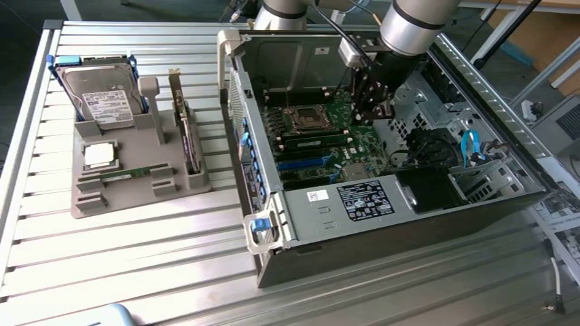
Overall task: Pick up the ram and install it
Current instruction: 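Press down the ram until it locks into place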
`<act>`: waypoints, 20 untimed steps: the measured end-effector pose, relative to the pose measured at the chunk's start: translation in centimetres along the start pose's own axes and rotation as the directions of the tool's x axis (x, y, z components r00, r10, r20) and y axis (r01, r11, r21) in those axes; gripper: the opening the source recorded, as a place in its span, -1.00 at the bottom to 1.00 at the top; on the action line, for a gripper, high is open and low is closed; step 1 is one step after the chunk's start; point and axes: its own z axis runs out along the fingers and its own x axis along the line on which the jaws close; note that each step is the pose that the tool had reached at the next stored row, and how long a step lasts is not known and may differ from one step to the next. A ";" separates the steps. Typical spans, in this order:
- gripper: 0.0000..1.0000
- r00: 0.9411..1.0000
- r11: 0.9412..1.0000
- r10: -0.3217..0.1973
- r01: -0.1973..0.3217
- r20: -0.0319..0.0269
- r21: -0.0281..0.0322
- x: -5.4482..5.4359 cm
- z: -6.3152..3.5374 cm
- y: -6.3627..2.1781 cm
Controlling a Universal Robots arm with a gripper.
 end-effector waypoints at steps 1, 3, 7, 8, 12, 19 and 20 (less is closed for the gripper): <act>-0.79 1.000 1.000 0.000 0.000 0.000 0.000 0.0 0.07 0.00; -0.79 1.000 1.000 0.000 0.000 0.000 0.000 0.0 0.22 -0.01; -0.79 1.000 1.000 0.000 0.000 0.000 0.000 0.0 0.61 -0.02; -0.79 1.000 1.000 0.000 0.000 0.000 0.000 0.0 0.71 -0.02; -0.79 1.000 1.000 0.000 0.000 0.000 0.000 0.0 1.14 -0.03; -0.79 1.000 1.000 0.000 0.000 0.000 0.000 0.0 1.34 -0.04; -0.79 1.000 1.000 0.000 0.000 0.000 0.000 0.0 1.35 -0.04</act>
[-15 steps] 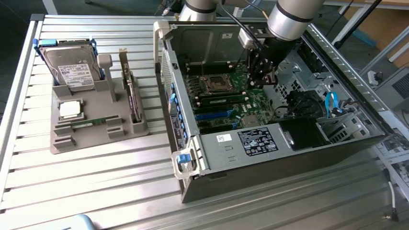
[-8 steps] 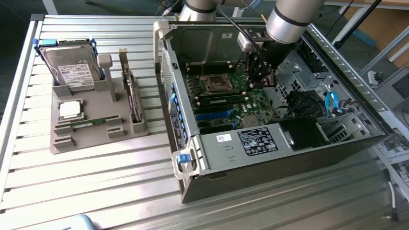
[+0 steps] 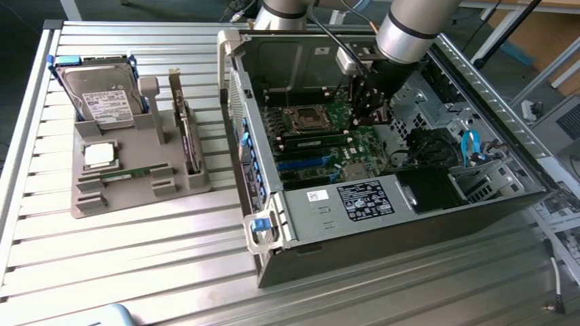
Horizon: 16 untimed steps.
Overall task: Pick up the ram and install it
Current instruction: 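Press down the ram until it locks into place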
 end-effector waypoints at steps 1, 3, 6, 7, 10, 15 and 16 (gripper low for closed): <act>-0.79 1.000 1.000 0.000 0.000 0.000 0.000 0.0 0.01 0.00; -0.79 1.000 1.000 0.000 0.000 0.000 0.000 0.0 0.06 -0.01; -0.79 1.000 1.000 0.000 0.000 0.000 0.000 0.0 0.09 -0.01; -0.79 1.000 1.000 0.000 0.000 0.000 0.000 0.0 0.09 -0.01; -0.79 1.000 1.000 0.000 0.000 0.000 0.000 0.0 0.25 -0.02; -0.79 1.000 1.000 0.000 0.000 0.000 0.000 0.0 0.61 -0.03; -0.79 1.000 1.000 0.000 0.000 0.000 0.000 0.0 0.68 -0.03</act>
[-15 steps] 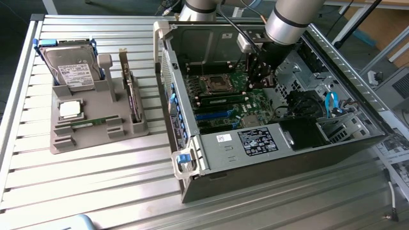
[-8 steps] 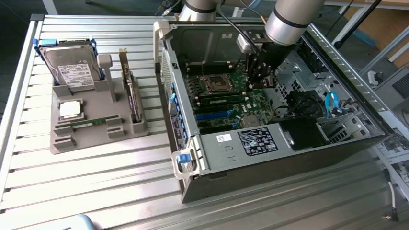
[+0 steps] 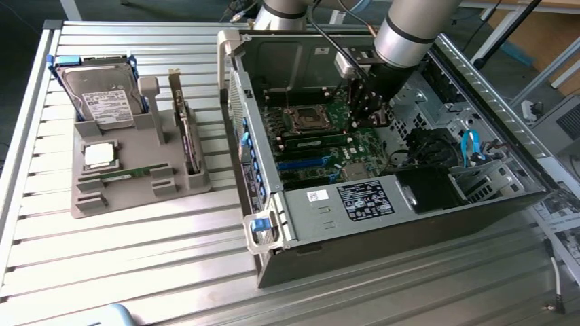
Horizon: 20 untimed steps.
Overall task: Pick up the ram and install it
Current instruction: 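Press down the ram until it locks into place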
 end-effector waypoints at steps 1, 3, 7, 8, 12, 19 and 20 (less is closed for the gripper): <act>-0.79 1.000 1.000 0.000 0.000 0.000 0.000 0.0 0.01 0.00; -0.79 1.000 1.000 0.000 0.000 0.000 0.000 0.0 0.04 0.00; -0.79 1.000 1.000 0.000 0.000 0.001 0.000 0.0 0.15 -0.01; -0.79 1.000 1.000 0.000 0.000 0.000 0.000 0.0 0.21 -0.01; -0.79 1.000 1.000 0.000 0.000 0.000 0.000 0.0 0.46 -0.01; -0.79 1.000 1.000 0.000 0.000 0.001 0.000 0.0 0.66 -0.02; -0.79 1.000 1.000 0.000 0.000 0.000 0.000 0.0 0.73 -0.02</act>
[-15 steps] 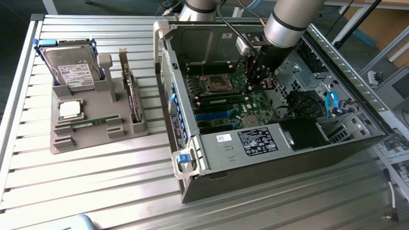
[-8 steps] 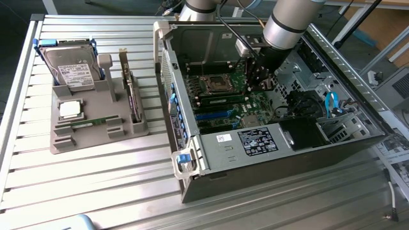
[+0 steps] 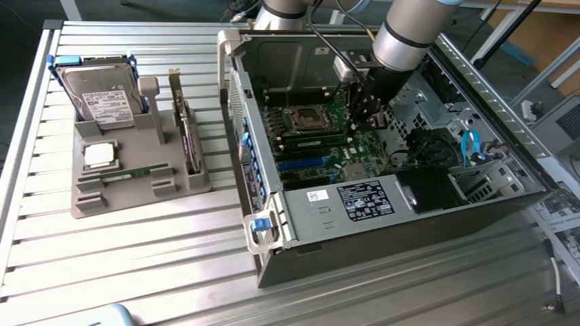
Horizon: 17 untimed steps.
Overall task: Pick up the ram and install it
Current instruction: 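Press down the ram until it locks into place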
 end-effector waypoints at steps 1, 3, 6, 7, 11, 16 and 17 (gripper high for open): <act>-0.79 1.000 1.000 0.000 0.000 0.000 0.000 0.0 0.05 0.00; -0.79 1.000 1.000 0.000 0.000 0.000 0.000 0.0 0.12 0.00; -0.79 1.000 1.000 0.000 0.000 0.000 0.000 0.0 0.13 0.00; -0.79 1.000 1.000 0.000 0.000 0.000 0.000 0.0 0.14 0.00; -0.79 1.000 1.000 0.000 0.000 0.000 0.000 0.0 0.31 -0.01; -0.79 1.000 1.000 0.000 0.000 0.000 0.000 0.0 0.35 -0.01; -0.79 1.000 1.000 0.000 0.000 0.000 0.000 0.0 0.37 -0.01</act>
